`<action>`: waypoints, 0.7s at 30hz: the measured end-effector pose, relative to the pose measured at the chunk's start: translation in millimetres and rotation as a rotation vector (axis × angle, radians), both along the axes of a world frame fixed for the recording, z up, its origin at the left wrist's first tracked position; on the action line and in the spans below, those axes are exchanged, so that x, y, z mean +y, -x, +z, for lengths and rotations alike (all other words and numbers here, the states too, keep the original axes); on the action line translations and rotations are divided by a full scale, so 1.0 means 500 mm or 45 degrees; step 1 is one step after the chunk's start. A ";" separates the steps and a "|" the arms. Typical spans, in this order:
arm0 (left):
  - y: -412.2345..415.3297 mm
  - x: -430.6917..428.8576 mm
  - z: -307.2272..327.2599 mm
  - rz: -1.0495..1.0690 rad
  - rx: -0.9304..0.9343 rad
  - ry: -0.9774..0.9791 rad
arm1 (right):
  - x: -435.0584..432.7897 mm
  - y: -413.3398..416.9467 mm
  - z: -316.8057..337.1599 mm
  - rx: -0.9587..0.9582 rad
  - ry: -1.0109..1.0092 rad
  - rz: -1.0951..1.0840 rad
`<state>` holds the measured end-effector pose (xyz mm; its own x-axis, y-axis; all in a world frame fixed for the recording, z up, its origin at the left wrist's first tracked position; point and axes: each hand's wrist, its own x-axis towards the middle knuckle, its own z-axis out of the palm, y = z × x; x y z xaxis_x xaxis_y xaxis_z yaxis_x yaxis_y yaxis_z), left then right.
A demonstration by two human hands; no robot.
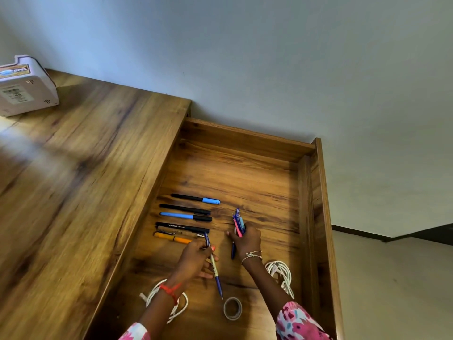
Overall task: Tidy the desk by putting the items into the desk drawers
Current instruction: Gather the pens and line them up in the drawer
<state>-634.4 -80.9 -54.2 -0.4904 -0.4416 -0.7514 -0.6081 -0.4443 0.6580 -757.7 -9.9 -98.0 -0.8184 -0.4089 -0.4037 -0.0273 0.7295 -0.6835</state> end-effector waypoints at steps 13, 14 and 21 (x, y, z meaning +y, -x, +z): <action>0.002 0.000 -0.001 -0.025 0.012 0.004 | 0.015 0.026 0.019 0.085 0.128 -0.240; 0.002 0.001 -0.001 -0.030 0.007 0.003 | 0.014 0.023 0.014 0.099 0.098 -0.218; -0.003 0.001 0.000 -0.012 -0.015 0.025 | 0.005 -0.002 0.010 0.223 0.057 -0.215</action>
<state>-633.0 -80.7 -54.1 -0.4856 -0.4516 -0.7485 -0.6198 -0.4259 0.6591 -756.6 -7.4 -93.2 -0.9326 -0.2747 -0.2342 -0.0287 0.7031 -0.7105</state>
